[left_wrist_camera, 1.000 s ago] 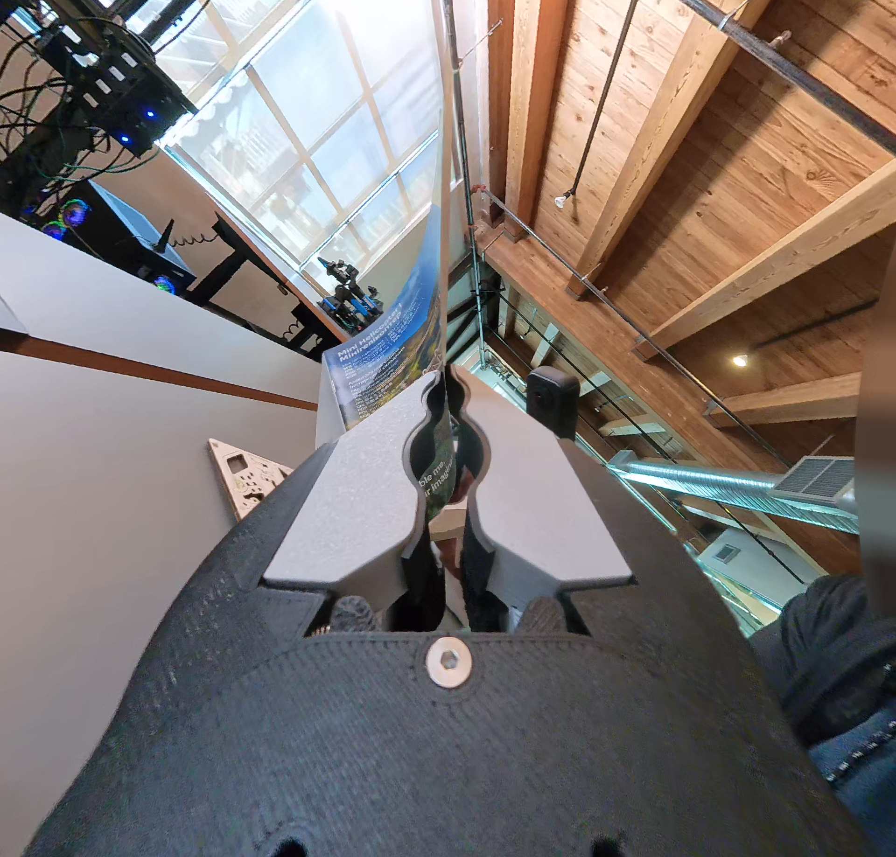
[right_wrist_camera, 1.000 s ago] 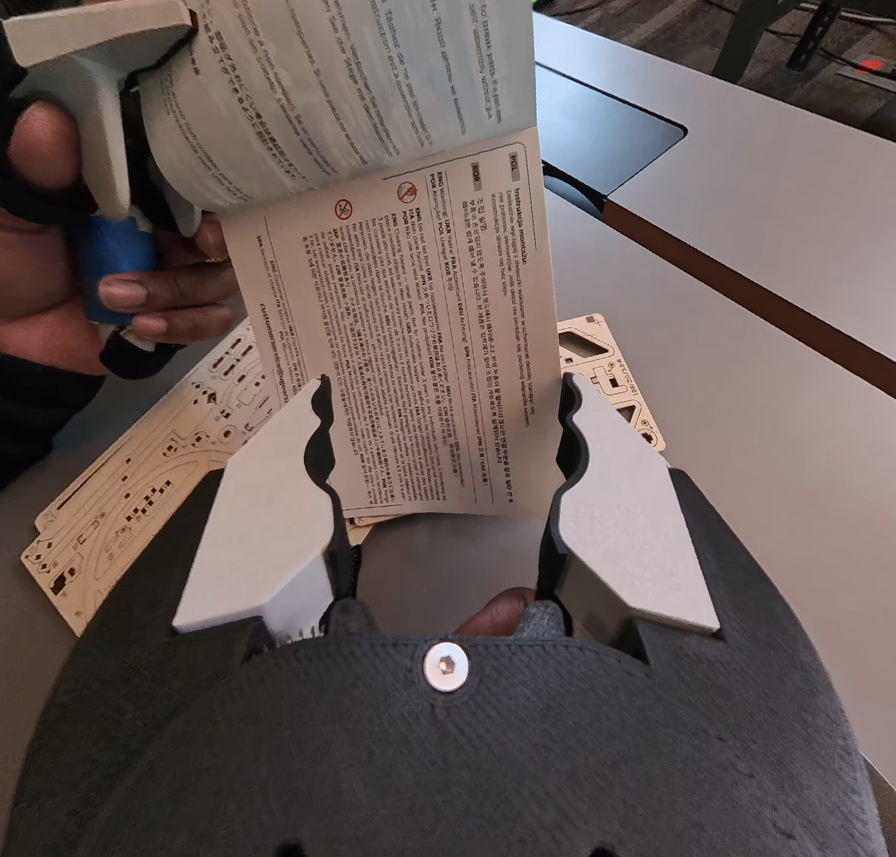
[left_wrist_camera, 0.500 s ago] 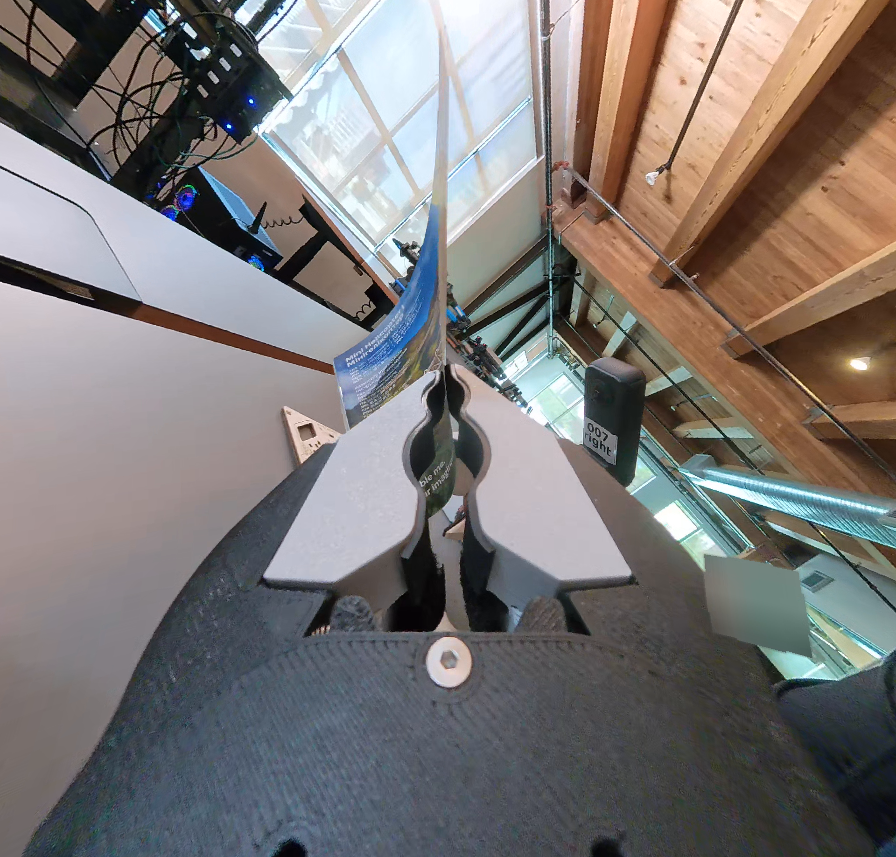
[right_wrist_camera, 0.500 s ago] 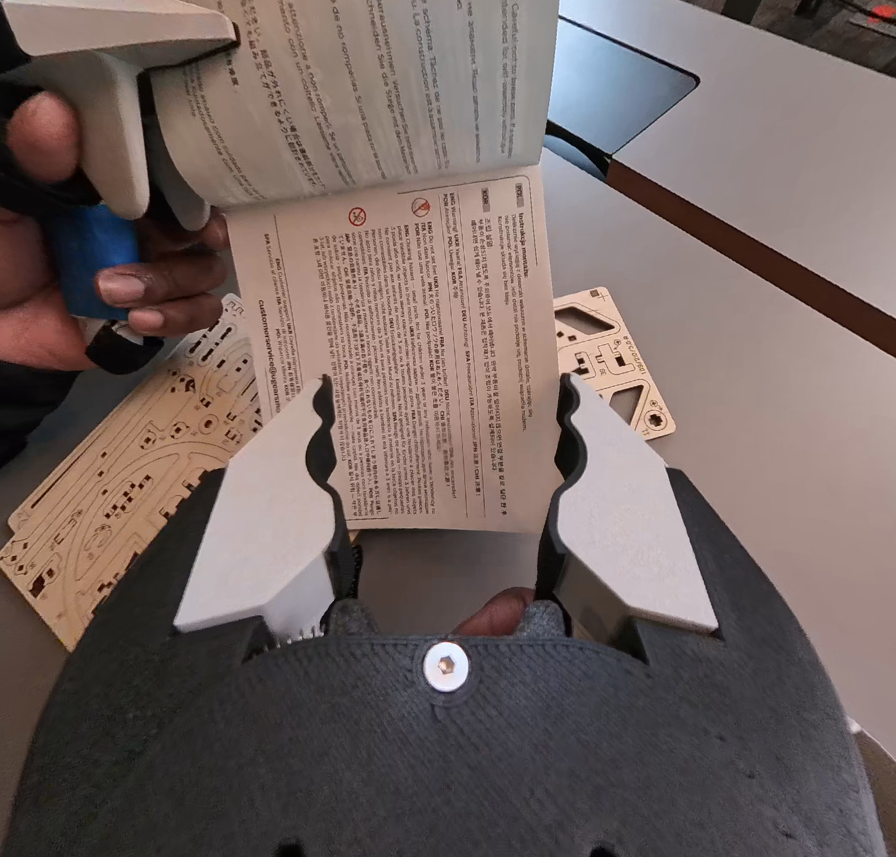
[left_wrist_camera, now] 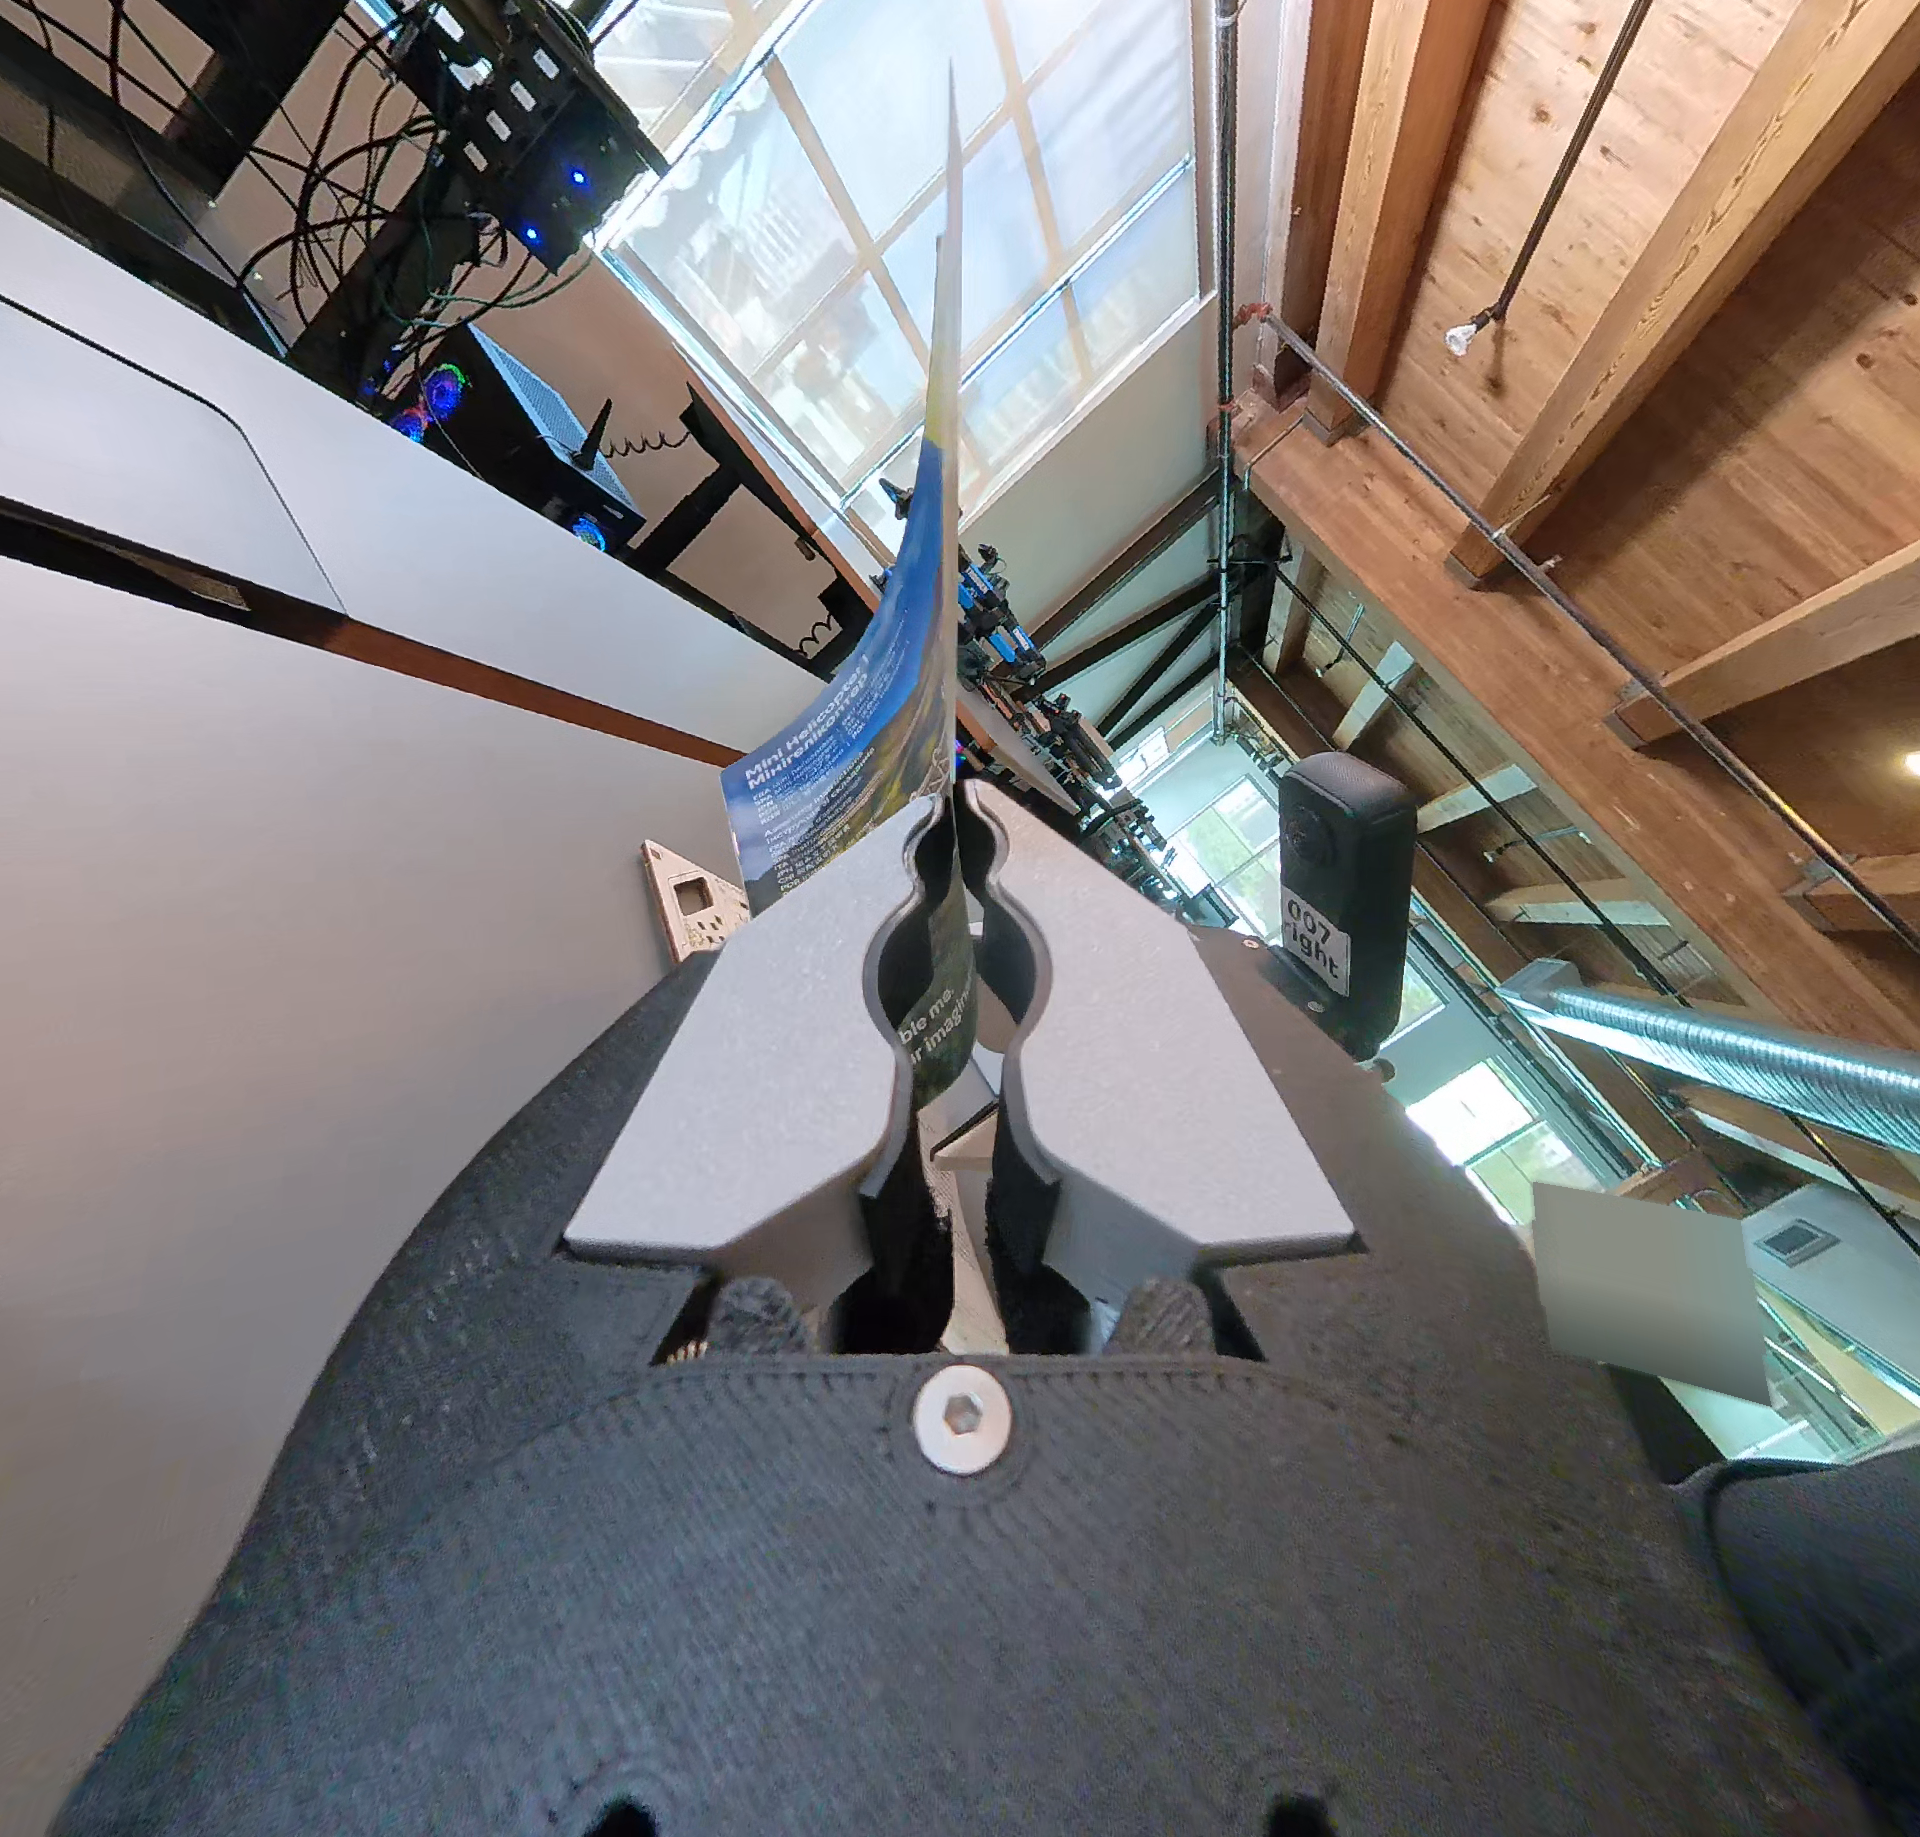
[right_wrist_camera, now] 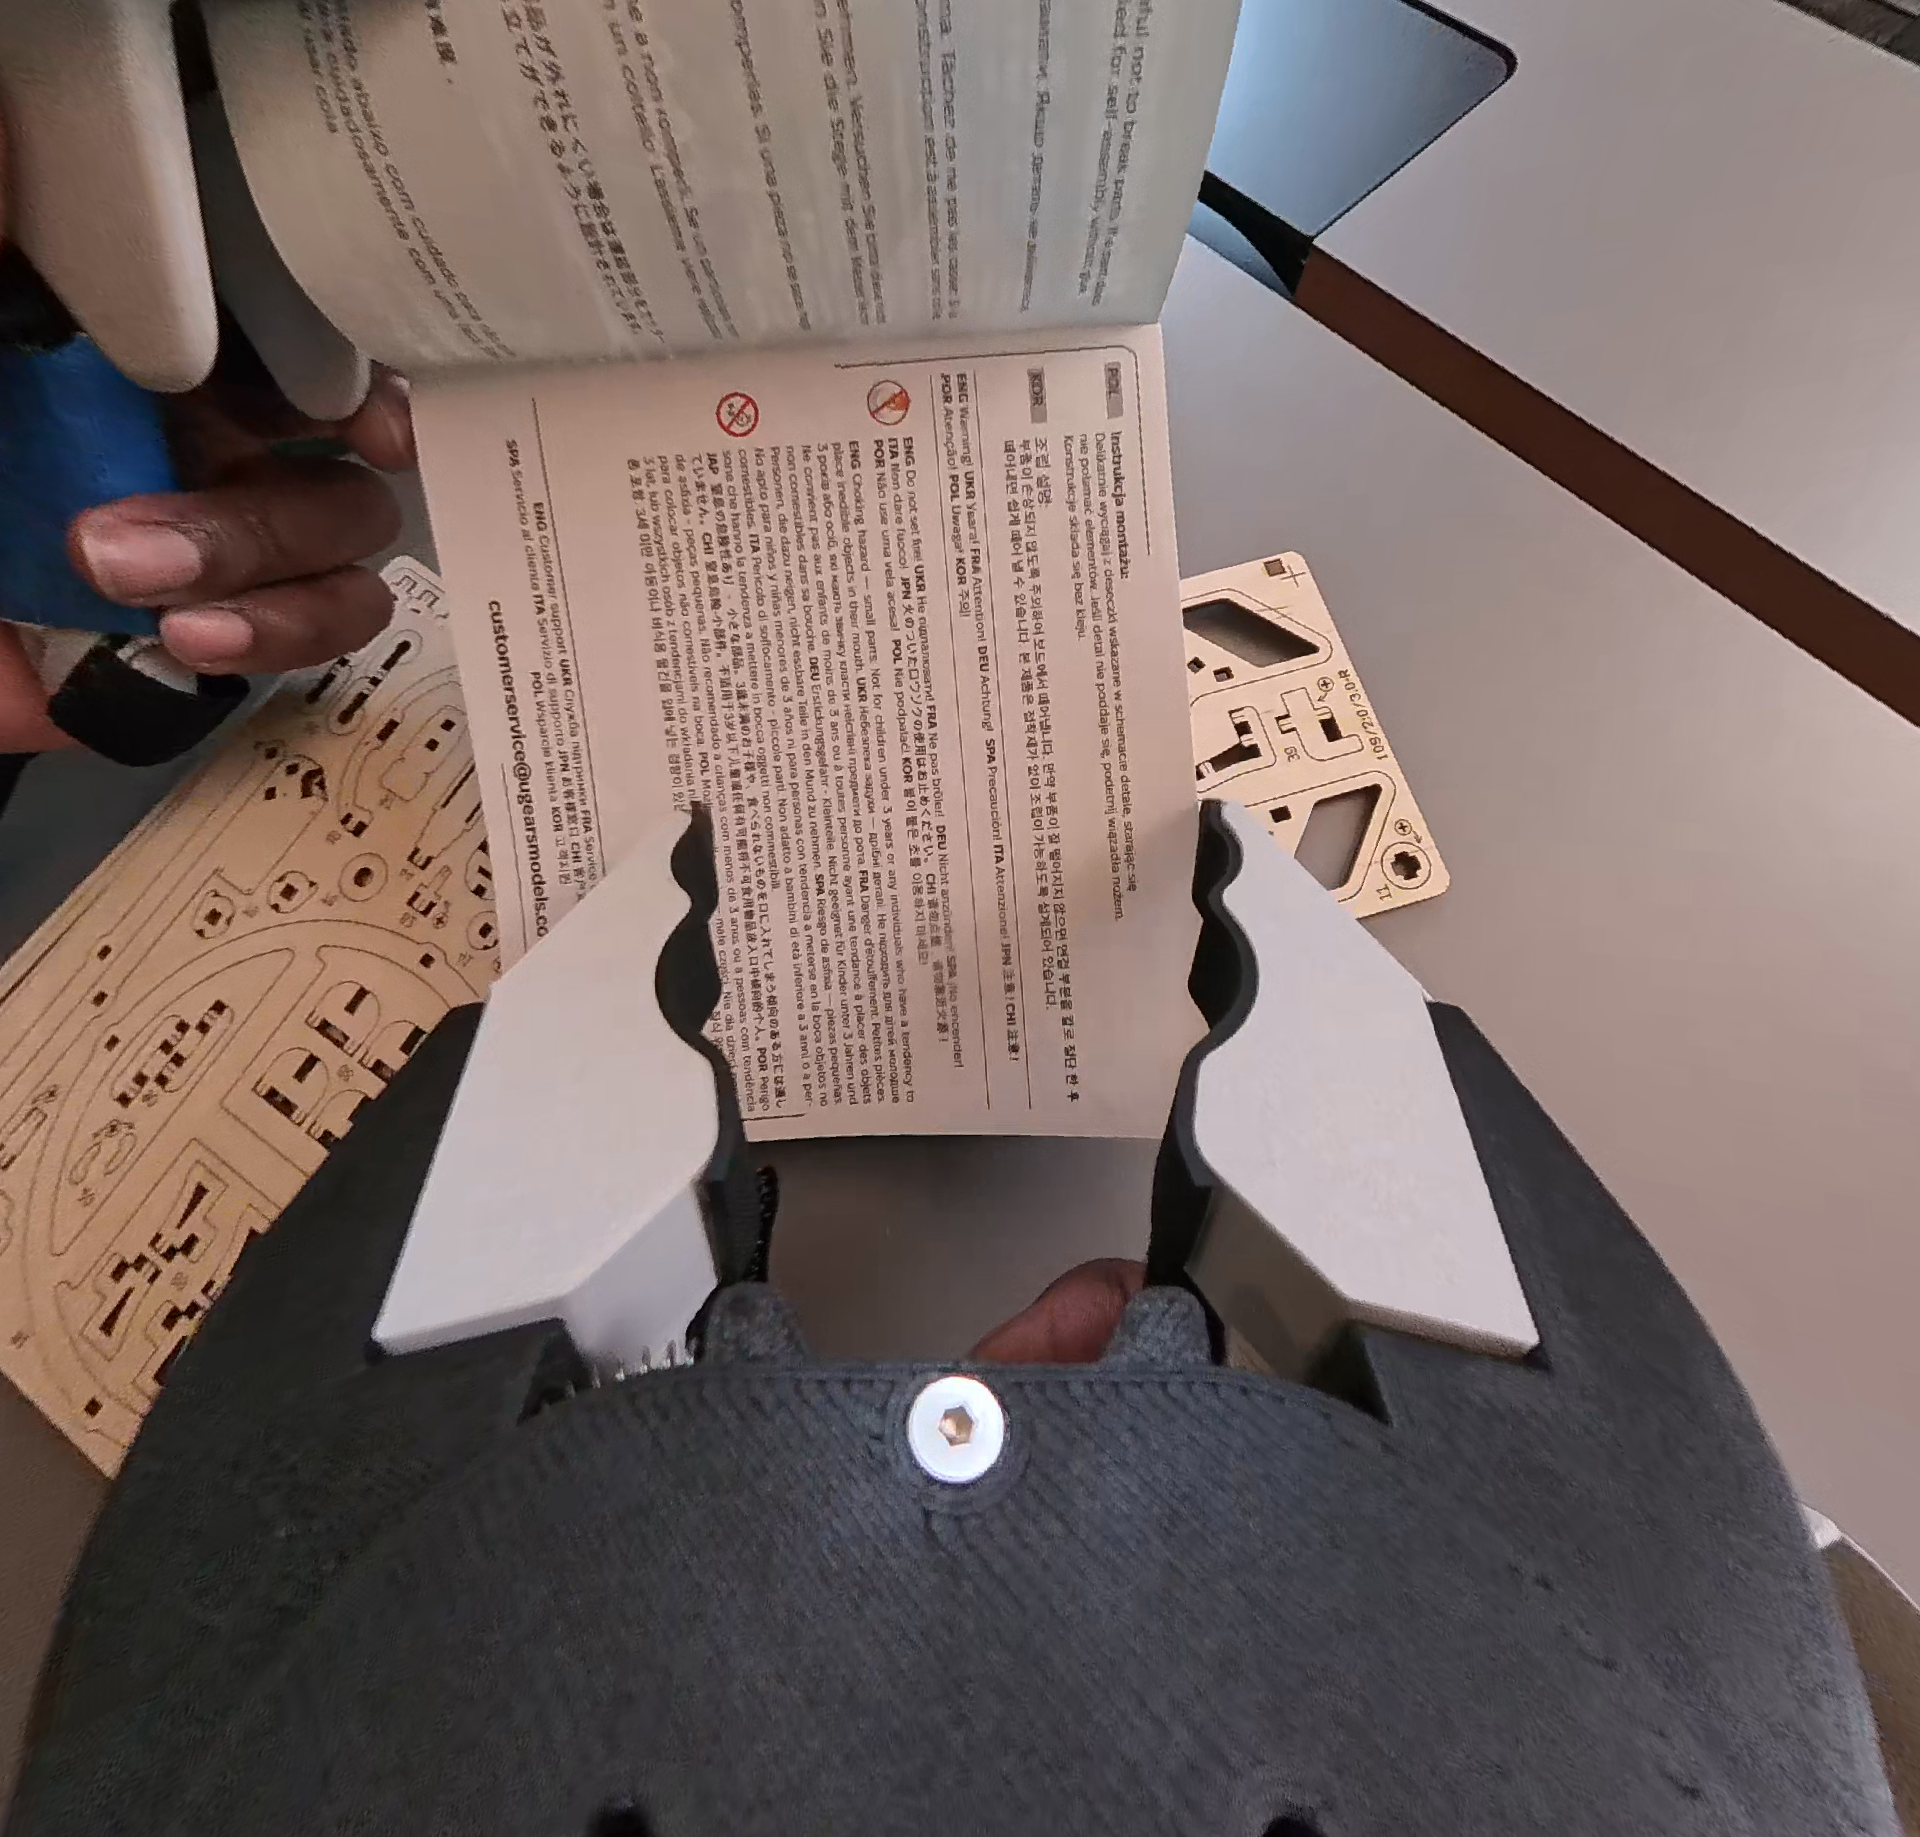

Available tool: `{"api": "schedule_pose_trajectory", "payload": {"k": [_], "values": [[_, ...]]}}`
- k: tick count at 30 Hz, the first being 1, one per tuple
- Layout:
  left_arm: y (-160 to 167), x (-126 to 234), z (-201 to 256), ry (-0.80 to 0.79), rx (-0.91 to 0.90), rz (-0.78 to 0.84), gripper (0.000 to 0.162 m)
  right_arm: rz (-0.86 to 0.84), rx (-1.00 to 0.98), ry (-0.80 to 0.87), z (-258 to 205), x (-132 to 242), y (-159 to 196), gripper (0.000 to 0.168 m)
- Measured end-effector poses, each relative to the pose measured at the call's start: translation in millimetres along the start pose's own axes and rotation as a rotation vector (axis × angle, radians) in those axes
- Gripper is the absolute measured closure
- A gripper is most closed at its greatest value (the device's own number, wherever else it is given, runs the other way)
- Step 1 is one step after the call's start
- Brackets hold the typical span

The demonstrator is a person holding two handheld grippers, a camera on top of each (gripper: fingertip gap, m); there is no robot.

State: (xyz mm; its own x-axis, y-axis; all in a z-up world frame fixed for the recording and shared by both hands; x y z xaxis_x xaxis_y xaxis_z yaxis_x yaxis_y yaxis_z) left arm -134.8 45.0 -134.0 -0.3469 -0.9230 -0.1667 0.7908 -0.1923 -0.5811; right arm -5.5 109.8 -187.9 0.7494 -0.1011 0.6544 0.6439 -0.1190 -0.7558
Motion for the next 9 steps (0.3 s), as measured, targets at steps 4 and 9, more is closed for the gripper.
{"api": "schedule_pose_trajectory", "payload": {"k": [4, 9], "values": [[1.8, -0.4, -3.2, -0.021, 0.002, -0.014, 0.162, -0.004, -0.006, -0.001, -0.3, -0.3, 0.5, 0.075], [4.4, -0.9, -8.9, -0.065, 0.0, -0.035, 0.162, 0.004, -0.019, -0.021, -1.5, 0.0, 0.0, 0.075]]}}
Point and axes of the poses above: each gripper's, where its closed fingertips meet, x back along the fingers, y out of its underside, z = x × y across the jaws, the point moved 4 cm from there along x, back along the fingers, and after that the axes turned 4 degrees about x, right-handed, at the moved point
